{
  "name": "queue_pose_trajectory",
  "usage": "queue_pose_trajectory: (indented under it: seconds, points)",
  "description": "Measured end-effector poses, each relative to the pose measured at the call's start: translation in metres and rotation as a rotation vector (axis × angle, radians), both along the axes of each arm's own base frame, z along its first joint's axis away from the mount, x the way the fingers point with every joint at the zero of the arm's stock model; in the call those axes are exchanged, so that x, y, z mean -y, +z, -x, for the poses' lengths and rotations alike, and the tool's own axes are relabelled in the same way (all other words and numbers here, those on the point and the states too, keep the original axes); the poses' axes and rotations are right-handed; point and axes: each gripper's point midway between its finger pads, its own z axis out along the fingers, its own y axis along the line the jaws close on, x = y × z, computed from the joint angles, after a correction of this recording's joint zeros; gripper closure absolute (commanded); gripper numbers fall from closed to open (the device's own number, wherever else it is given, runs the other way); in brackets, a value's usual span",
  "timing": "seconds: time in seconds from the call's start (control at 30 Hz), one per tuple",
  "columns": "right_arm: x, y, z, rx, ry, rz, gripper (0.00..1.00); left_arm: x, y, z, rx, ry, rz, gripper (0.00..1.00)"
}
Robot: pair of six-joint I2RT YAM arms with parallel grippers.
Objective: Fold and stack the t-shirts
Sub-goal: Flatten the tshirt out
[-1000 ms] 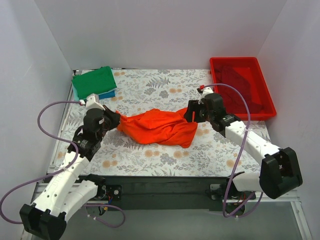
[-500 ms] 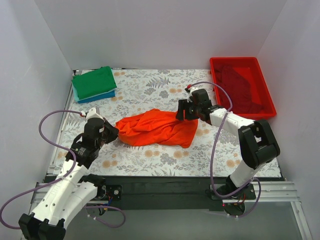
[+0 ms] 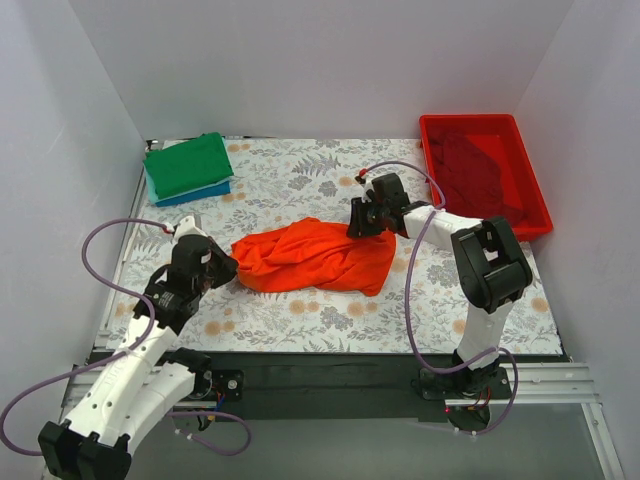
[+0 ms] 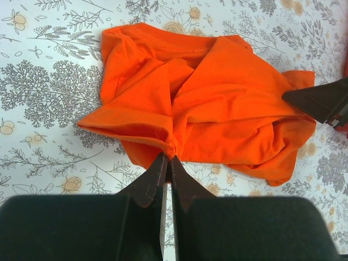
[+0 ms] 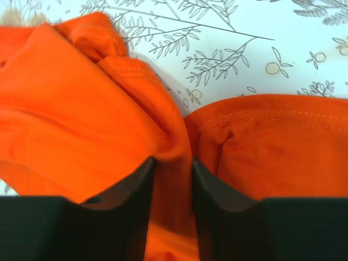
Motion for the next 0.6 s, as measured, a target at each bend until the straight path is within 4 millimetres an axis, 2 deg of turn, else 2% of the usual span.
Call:
queue_pose_trajectory:
  seconds: [0.03, 0.07, 0.1, 0.23, 0.3, 0.37, 0.43, 0.5, 0.53, 0.57, 0.6]
  points:
    - [-0.001, 0.000, 0.001, -0.001, 0.013, -0.004, 0.77, 0.000, -0.001, 0.000, -0.004, 0.000, -0.002, 1.00]
    - [-0.002, 0.001, 0.002, -0.005, 0.022, -0.008, 0.94, 0.000, -0.002, -0.001, -0.008, 0.000, -0.004, 1.00]
    - [-0.002, 0.001, 0.004, -0.010, 0.032, -0.012, 0.99, 0.001, -0.003, -0.001, -0.012, -0.001, -0.006, 1.00]
    - [0.000, 0.006, 0.005, -0.025, 0.035, -0.034, 0.99, 0.003, -0.006, -0.011, -0.011, -0.004, -0.013, 1.00]
    - [0.008, 0.017, 0.004, -0.025, 0.019, -0.048, 0.99, 0.004, -0.007, -0.017, -0.016, 0.003, -0.023, 1.00]
    - [0.021, 0.044, 0.002, 0.006, -0.009, -0.066, 0.99, 0.003, -0.004, -0.027, -0.027, 0.020, -0.043, 1.00]
    - [0.035, 0.084, -0.002, 0.084, -0.040, -0.091, 0.99, 0.002, 0.012, -0.037, 0.000, 0.039, -0.055, 1.00]
    - [0.053, 0.133, 0.001, 0.189, -0.079, -0.112, 0.99, -0.001, 0.046, -0.048, 0.083, 0.067, -0.053, 1.00]
    - [0.062, 0.159, 0.004, 0.250, -0.100, -0.124, 0.99, -0.005, 0.074, -0.053, 0.157, 0.088, -0.043, 1.00]
    - [0.068, 0.185, 0.009, 0.317, -0.115, -0.142, 0.99, -0.006, 0.084, -0.054, 0.185, 0.096, -0.038, 1.00]
    - [0.073, 0.203, 0.019, 0.365, -0.124, -0.158, 0.99, -0.009, 0.101, -0.053, 0.235, 0.109, -0.029, 1.00]
